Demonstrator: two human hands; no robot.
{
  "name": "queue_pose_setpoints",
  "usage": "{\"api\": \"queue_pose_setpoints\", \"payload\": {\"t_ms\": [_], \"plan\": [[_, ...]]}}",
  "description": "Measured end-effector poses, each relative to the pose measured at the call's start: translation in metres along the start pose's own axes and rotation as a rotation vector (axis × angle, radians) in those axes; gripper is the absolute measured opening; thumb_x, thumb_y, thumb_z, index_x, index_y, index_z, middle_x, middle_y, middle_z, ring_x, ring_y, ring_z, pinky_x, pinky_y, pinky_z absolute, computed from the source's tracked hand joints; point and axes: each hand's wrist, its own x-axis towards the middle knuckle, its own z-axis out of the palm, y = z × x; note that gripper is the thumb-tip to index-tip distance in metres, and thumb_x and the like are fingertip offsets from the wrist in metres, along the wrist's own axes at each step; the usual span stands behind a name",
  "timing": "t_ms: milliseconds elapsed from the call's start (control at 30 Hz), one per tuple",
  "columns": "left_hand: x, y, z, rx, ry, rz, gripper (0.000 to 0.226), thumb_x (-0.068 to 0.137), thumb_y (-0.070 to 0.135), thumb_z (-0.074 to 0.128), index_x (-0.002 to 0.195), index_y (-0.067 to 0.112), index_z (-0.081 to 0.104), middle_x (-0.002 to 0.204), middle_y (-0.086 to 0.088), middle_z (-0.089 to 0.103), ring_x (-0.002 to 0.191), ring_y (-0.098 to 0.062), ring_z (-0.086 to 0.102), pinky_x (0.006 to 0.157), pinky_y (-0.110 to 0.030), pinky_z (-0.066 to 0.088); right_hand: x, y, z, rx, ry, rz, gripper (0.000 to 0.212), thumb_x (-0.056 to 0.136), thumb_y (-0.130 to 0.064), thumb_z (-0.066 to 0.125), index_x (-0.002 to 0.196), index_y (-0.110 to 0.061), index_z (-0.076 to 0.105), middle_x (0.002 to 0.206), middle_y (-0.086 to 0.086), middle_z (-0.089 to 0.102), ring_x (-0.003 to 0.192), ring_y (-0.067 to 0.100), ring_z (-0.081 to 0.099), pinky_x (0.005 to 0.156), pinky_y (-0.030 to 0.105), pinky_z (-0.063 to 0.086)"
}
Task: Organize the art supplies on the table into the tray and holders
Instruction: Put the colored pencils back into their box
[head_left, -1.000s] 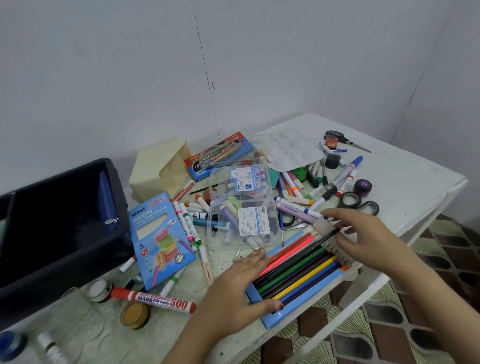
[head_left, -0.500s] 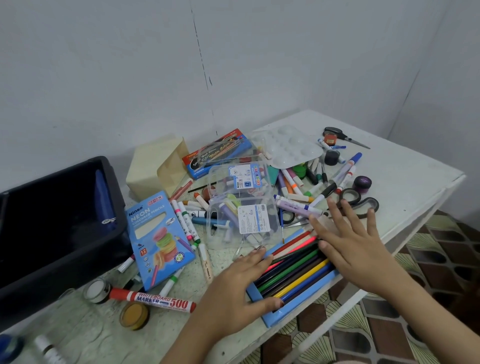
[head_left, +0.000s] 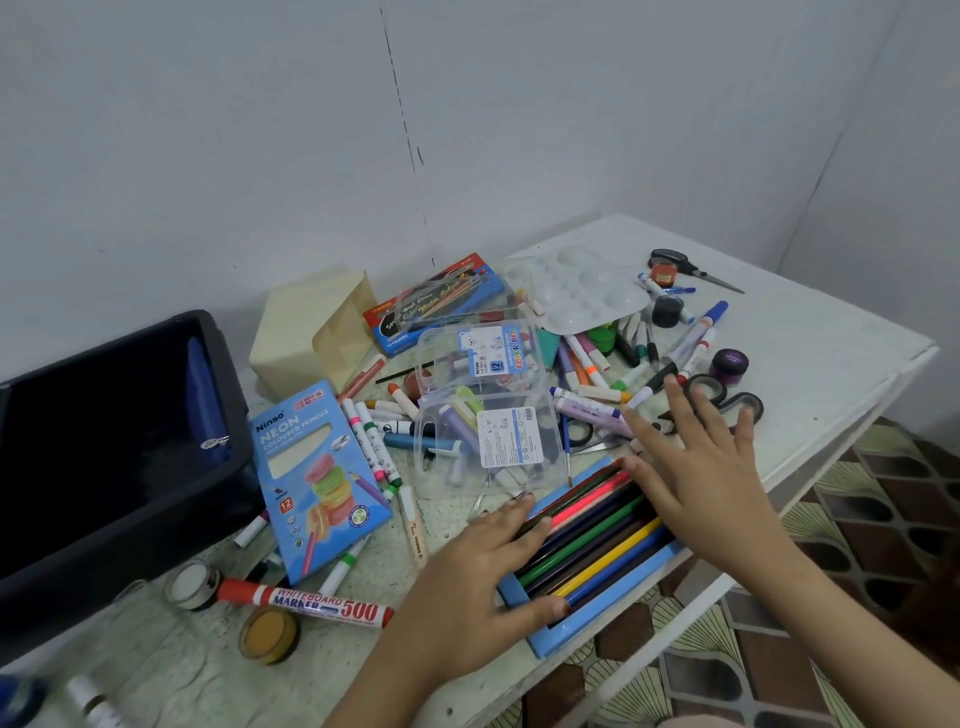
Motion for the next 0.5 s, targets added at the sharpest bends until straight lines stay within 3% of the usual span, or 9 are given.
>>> {"api": "queue_pose_setpoints", "payload": {"t_ms": [100,333,400,500], "plan": [[0.0,0.001,-0.001,0.006,-0.005,0.001,0.07,0.084,0.062,0.049,0.138,0.048,0.008,0.138,0.039,-0.008,0.115,0.035,-0.02,0.095,0.005,-0.012,-0.01,-0.001,-0.003,0.087,0.042,-0.077,0.059,0.097,-0.056,0.01,0.135,-0.033,0.048,0.153,0.004,0.02,0.142,0.023,0.013,0.115,0.046,-0.005],[0.001,-0.005,0.002,0.018,0.009,0.007,0.072,0.084,0.063,0.05,0.145,0.039,0.019,0.142,0.036,-0.003,0.121,0.032,-0.014,0.097,0.004,-0.011,-0.028,0.007,0.003,0.042,-0.034,-0.134,0.054,0.1,-0.05,0.014,0.129,-0.033,0.055,0.153,0.006,0.026,0.142,0.023,0.013,0.114,0.048,-0.001],[0.001,-0.005,0.002,0.013,0.009,0.005,0.072,0.084,0.062,0.052,0.144,0.041,0.019,0.143,0.036,-0.002,0.119,0.034,-0.014,0.096,0.004,-0.011,-0.027,0.006,0.003,0.102,-0.067,-0.166,0.053,0.099,-0.052,0.013,0.131,-0.034,0.052,0.153,0.004,0.026,0.143,0.019,0.012,0.116,0.043,-0.005],[0.002,-0.007,0.003,0.007,0.026,0.004,0.074,0.082,0.063,0.053,0.144,0.041,0.021,0.145,0.035,0.003,0.124,0.03,-0.009,0.099,0.003,-0.009,-0.027,0.003,0.003,0.299,-0.106,-0.201,0.053,0.097,-0.057,0.011,0.142,-0.039,0.033,0.15,-0.011,0.027,0.143,0.002,0.009,0.116,0.028,-0.011]]}}
